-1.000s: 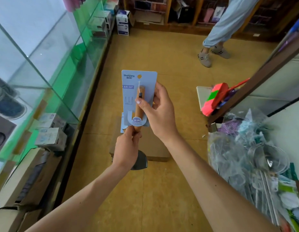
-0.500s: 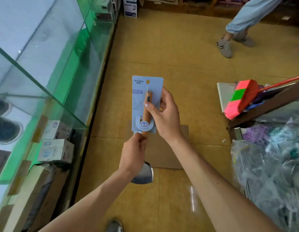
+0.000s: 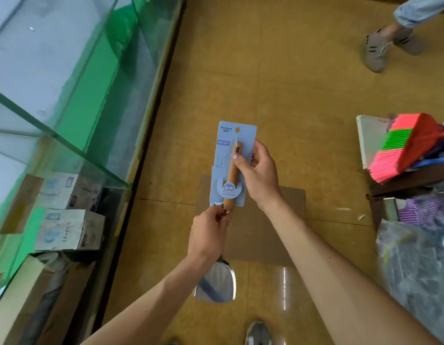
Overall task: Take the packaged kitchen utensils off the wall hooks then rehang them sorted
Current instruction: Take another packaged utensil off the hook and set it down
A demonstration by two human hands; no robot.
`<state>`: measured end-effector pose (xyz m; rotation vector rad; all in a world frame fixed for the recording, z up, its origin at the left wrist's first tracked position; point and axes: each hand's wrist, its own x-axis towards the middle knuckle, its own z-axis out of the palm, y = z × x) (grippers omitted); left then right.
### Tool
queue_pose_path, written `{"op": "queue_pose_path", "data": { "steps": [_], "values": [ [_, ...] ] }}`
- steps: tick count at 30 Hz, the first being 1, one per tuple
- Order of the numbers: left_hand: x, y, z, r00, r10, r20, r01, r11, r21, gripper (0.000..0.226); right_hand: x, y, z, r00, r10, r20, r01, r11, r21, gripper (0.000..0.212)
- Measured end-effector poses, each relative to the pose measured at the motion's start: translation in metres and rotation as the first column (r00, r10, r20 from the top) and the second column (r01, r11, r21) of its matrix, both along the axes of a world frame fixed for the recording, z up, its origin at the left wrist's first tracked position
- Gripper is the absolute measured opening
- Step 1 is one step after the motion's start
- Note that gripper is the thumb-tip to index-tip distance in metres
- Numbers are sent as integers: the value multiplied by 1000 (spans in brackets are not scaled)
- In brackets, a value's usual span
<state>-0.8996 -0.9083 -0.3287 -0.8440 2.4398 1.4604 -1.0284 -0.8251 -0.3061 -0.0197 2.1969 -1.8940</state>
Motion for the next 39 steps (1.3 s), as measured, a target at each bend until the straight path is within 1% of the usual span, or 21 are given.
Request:
{"op": "queue_pose_path", "data": {
  "steps": [5,6,9,11,16,18,20,23,25,27,29,32,36,39],
  "values": [
    [-16,0,-60,999,35,41,-35,999,5,10,-23,-6,-75,997,-10,79,7,999,35,39],
    [-18,-1,-72,998,38,46,-38,999,5,10,-25,-8,-89,995,-8,95,4,999,47,43],
    [-21,-3,-108,996,53,67,-53,999,-2,14,-29,-12,-127,987,4,159,-21,994,108,70],
    [-23,-4,-131,995,51,91,-50,999,-3,17,-30,-13,-150,981,-1,194,-26,990,138,79],
    [-36,-1,-175,992,52,119,-56,998,28,17,-27,-11,-201,970,5,242,-47,985,169,68],
    [-42,3,-188,989,59,136,-66,997,47,17,-25,-10,-219,968,19,249,-69,978,196,69],
    [-46,8,-199,987,55,150,-64,996,58,16,-25,-8,-235,969,7,245,-71,965,252,75],
    [-51,18,-209,983,27,183,-43,996,83,16,-24,-3,-254,979,-64,194,-8,936,352,67],
    [-53,25,-216,979,11,204,-33,994,103,18,-23,1,-263,977,-92,194,6,914,405,70],
    [-53,31,-221,976,28,215,-58,989,137,22,-21,6,-269,973,-91,211,-15,890,455,79],
    [-54,36,-221,977,11,214,-47,985,164,22,-20,10,-274,973,-90,210,-26,870,492,82],
    [-56,39,-219,974,-22,224,-29,974,224,25,-19,13,-277,971,-131,199,3,843,538,81],
    [-58,41,-222,959,-115,259,58,974,218,37,-16,15,-276,976,-102,191,-35,798,602,76],
    [-59,39,-214,964,-109,243,60,978,200,28,-14,16,-273,979,-82,189,-53,786,616,75]
  ]
}}
